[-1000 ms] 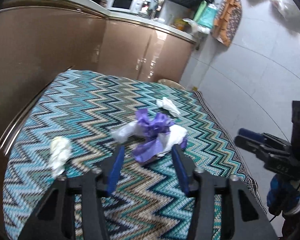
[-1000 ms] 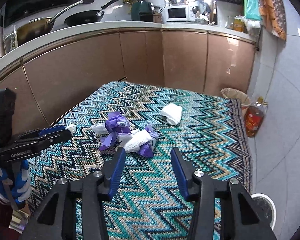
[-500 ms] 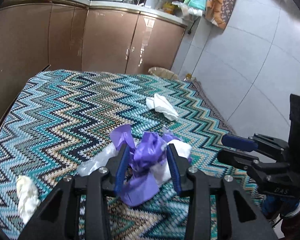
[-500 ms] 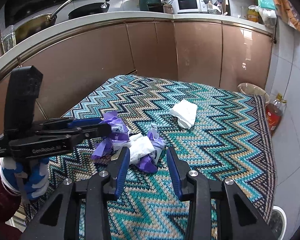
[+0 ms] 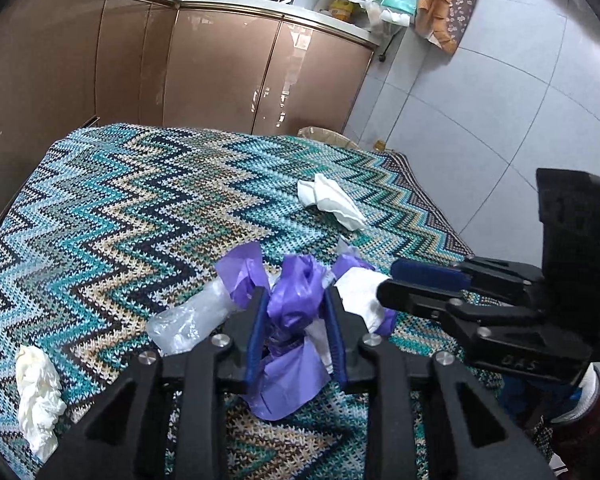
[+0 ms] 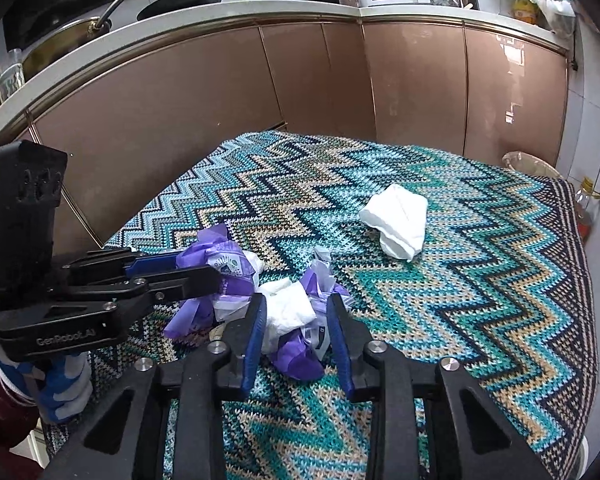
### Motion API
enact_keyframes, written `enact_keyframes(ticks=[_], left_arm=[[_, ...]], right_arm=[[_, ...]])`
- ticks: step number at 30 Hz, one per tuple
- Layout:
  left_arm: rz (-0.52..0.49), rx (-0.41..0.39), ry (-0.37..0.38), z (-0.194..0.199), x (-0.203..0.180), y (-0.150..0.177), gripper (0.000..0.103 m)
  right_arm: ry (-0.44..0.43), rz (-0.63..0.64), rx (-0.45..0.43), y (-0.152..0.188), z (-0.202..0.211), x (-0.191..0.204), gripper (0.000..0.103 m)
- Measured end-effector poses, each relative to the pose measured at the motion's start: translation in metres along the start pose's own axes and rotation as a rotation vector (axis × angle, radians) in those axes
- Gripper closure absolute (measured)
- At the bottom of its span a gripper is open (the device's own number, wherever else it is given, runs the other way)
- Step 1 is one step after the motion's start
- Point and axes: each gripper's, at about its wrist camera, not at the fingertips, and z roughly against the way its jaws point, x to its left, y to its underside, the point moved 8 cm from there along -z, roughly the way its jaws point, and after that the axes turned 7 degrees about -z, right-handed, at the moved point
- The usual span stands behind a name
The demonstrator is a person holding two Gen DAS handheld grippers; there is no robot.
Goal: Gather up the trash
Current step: 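Grasp the purple glove with left tool while right tool grasps a clear wrapper, then hold the purple glove in left tool while right tool grasps a white tissue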
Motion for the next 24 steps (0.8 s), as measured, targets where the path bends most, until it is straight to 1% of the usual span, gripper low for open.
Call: enact_keyframes(ticks=[4,6,9,12,17,24], left_arm=[[0.006,-0.007,0.002,0.002,0.0,0.002,0.077],[0.011,-0.011,0.002,0.003,-0.001,0.003,0.078],[0.017,-0.017,0.001,0.007,-0.001,0.005,0.078],[0.024,-0.022,0.0,0.013,-0.001,0.006,0.079],[0.028,-0.032,-0.005,0.025,-0.003,0.01,0.08],[0.02,-0.056,-0.013,0.052,-0.011,0.015,0.081]], right_arm=[[-0.004,-0.007,0.013,0.003,-0.005,0.0,0.079],[-0.002,-0.008,0.014,0.004,-0.005,0.0,0.082],[0.0,-0.008,0.01,0.006,-0.003,0.001,0.092],[0.001,0.006,0.012,0.01,0.001,0.004,0.095],[-0.01,0.025,0.012,0.019,0.012,0.016,0.097],[-0.002,0.031,-0.015,0.029,0.04,0.027,0.097]])
